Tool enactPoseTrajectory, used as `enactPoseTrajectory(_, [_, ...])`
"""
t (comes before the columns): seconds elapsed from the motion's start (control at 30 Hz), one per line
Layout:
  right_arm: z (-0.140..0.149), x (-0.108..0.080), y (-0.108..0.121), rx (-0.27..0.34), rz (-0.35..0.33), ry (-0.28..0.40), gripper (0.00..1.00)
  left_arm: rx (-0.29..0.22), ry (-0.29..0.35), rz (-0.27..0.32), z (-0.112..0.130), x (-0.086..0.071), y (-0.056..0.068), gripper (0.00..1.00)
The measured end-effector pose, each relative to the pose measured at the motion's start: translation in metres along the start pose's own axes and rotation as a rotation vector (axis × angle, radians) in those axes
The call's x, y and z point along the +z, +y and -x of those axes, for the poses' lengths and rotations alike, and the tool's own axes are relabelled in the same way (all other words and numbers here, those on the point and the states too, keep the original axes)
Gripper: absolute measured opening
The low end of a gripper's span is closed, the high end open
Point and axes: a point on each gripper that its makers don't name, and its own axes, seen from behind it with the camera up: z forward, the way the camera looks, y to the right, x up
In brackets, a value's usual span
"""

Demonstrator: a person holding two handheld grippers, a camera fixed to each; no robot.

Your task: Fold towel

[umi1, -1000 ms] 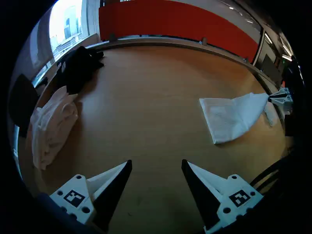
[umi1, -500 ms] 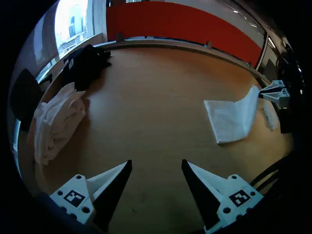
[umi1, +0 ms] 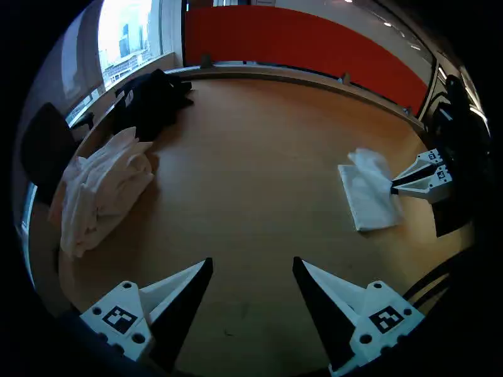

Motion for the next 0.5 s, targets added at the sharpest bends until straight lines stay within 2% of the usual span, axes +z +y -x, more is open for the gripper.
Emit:
enactPoseTrajectory(0.4, [0.0038, 0.0033, -0.0026, 0.024, -0.015, 0.0, 0.07, -0.004, -0.003, -0.005, 0.0017, 0.0004, -0.0028, 0.94])
enactPoseTrajectory(0.5, [0.0034, 0.0028, -0.0039, 0.03, -0.02, 0.006, 0.15, -0.003, -0.004, -0.006, 0.0019, 0.0009, -0.0022, 0.94])
